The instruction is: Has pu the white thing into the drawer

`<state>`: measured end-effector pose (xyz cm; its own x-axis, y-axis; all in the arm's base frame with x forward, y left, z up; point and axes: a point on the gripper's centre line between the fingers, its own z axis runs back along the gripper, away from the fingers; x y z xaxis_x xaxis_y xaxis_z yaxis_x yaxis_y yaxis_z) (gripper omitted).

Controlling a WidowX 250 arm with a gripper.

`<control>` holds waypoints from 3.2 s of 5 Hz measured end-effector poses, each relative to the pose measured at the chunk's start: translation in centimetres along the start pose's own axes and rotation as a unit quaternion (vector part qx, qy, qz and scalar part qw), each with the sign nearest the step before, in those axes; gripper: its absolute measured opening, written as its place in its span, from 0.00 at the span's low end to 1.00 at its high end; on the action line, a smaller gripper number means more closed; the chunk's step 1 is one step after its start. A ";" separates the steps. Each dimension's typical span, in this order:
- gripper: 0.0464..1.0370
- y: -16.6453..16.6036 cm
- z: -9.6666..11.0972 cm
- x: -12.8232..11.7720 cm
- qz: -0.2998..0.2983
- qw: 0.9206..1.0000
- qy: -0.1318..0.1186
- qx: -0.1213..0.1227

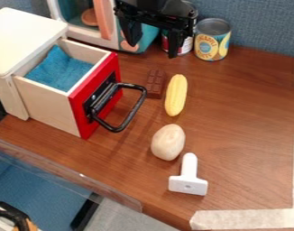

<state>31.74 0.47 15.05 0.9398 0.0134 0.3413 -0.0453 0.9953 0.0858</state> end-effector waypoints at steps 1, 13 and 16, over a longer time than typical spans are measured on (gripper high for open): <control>0.96 -0.1 -0.8 -0.6 -0.001 1.000 0.016 0.001; 0.96 -3.9 -7.7 -7.1 -0.033 0.994 0.094 -0.032; 0.96 -4.1 -9.8 -7.5 -0.025 0.993 0.111 -0.026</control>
<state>28.20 -2.76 2.96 0.9922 -0.0205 0.1229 0.0148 0.9988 0.0474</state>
